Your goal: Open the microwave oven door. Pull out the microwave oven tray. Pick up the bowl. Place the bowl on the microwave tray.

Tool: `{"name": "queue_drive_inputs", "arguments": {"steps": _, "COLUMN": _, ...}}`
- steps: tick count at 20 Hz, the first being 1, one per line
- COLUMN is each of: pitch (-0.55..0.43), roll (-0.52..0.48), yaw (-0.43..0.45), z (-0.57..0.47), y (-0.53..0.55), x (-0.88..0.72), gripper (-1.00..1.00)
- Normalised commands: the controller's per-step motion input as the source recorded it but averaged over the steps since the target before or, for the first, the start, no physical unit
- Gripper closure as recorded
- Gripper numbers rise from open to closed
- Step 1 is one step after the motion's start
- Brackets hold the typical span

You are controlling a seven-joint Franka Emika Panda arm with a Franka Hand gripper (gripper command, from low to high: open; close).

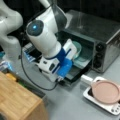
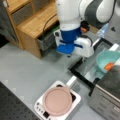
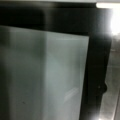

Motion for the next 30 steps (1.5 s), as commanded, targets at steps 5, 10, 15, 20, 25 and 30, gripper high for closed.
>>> {"name": "queue_drive_inputs", "arguments": {"steps": 5, "pitch": -0.036, "roll": 0.144, "yaw": 0.032, "z": -0.1, "y": -0.16, "x": 0.12, "gripper": -1.0}}
{"name": "queue_drive_inputs", "arguments": {"steps": 10, "pitch": -0.055, "roll": 0.21, "yaw": -0.01, "z": -0.07, "y": -0.11, "x": 0.11, "gripper": -1.0}}
{"name": "queue_drive_inputs", "arguments": {"steps": 15, "pitch": -0.103, "roll": 0.269, "yaw": -0.05, "z": -0.21, "y": -0.08, "x": 0.11, "gripper": -1.0}}
{"name": "queue_drive_inputs", "arguments": {"steps": 20, "pitch": -0.09, "roll": 0.226, "yaw": -0.055, "z": -0.2, "y": -0.07, "x": 0.12, "gripper": -1.0}}
{"name": "queue_drive_inputs", "arguments": {"steps": 25, "pitch": -0.075, "roll": 0.152, "yaw": -0.051, "z": -0.13, "y": -0.08, "x": 0.12, "gripper": -1.0}}
{"name": "queue_drive_inputs", "arguments": {"steps": 30, "pitch": -0.073, "roll": 0.129, "yaw": -0.052, "z": -0.13, "y": -0.06, "x": 0.1, "gripper": -1.0}}
